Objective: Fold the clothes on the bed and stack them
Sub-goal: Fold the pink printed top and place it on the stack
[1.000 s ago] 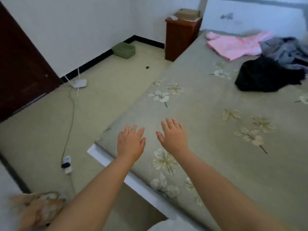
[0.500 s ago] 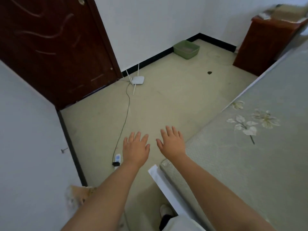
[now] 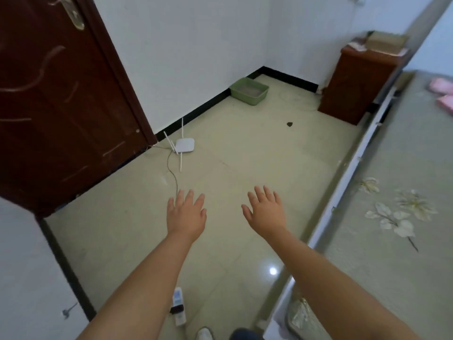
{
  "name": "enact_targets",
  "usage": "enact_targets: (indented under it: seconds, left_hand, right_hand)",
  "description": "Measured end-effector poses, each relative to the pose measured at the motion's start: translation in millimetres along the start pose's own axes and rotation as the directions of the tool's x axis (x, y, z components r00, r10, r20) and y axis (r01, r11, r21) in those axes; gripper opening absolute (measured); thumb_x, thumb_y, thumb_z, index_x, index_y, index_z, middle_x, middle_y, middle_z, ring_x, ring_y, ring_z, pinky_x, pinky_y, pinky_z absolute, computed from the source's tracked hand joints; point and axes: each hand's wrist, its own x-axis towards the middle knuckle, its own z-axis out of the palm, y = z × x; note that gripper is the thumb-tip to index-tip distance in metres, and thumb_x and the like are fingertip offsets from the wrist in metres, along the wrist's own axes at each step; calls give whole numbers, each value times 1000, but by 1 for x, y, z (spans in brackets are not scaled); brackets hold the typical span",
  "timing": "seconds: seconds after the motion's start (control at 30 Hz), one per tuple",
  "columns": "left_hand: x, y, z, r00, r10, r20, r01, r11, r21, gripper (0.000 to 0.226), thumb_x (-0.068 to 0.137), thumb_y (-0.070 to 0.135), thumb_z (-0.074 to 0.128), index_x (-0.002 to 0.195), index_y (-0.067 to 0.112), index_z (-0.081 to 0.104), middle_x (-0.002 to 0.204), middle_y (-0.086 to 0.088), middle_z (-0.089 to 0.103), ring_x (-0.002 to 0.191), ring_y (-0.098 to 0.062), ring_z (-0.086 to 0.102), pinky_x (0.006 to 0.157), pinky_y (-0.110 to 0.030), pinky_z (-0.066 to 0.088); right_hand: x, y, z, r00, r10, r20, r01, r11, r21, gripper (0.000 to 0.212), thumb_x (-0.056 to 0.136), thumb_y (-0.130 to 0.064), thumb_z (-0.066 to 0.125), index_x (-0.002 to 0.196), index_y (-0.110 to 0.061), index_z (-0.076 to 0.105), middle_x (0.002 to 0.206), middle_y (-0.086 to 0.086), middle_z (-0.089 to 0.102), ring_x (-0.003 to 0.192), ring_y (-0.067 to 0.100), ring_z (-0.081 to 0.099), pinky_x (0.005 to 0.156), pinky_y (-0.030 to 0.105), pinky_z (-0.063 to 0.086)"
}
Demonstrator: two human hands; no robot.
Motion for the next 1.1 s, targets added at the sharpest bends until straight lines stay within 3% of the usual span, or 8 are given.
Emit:
enact_targets:
  seconds: [0.13,0.27,0.37,0.47,0.57,0.63,0.93,1.1]
  left_hand:
    - [77,41,-22,974,227,-22,-227,974,2,47,97,36,28,143,29,21,153,0,16,141,-23,6,113,-41,7]
    - [151,114,-42,892,448,-64,-447,894,25,47,97,35,30,143,28,23,153,-1,18,141,-22,8,112,-41,7]
    - [209,177,-61,821,563,-100,-561,826,44,47,97,34,30,142,27,24,153,-2,18,141,-23,8,112,-41,7]
    - [272,248,-87,754,645,-126,-643,763,65,47,97,34,30,143,27,24,153,-2,18,141,-23,8,113,-40,7]
    - [330,321,-114,693,712,-116,-708,702,81,46,97,33,30,143,26,24,153,-3,18,141,-23,7,113,-40,6]
    - [365,363,-130,648,750,-131,-743,661,105,46,97,33,31,142,25,26,151,-3,22,141,-23,9,112,-40,9]
    - [529,536,-181,524,838,-156,-822,545,168,46,96,34,30,141,26,26,151,-2,23,140,-23,13,110,-37,18]
    - [635,652,-209,428,892,-145,-878,449,167,45,98,33,28,142,26,25,152,-2,20,141,-23,8,113,-41,11]
  right_hand:
    - [37,35,-23,979,181,-92,-178,983,34,53,97,-42,27,142,-15,28,153,8,19,142,26,10,114,39,5]
    - [73,94,-49,924,353,-147,-351,936,39,52,97,-40,29,142,-13,29,152,9,21,141,27,14,113,39,8]
    - [109,145,-75,848,447,-283,-434,894,113,47,92,-29,50,130,-2,48,140,21,41,132,39,33,110,46,21]
    - [151,206,-101,772,506,-384,-500,857,125,42,76,-21,72,109,4,64,118,27,59,112,45,53,94,55,40]
    - [194,271,-128,740,576,-347,-552,815,175,46,92,-27,49,130,-1,48,140,21,41,134,38,30,110,45,21]
    - [215,315,-141,708,599,-375,-596,791,139,49,96,-34,37,138,-8,38,148,14,30,140,30,20,112,39,15]
    - [324,499,-204,568,709,-418,-740,662,118,49,97,-36,30,139,-11,34,149,10,29,140,26,19,112,34,15]
    - [391,611,-233,461,778,-427,-825,553,117,49,98,-37,27,140,-13,30,151,8,24,140,23,19,112,35,16]
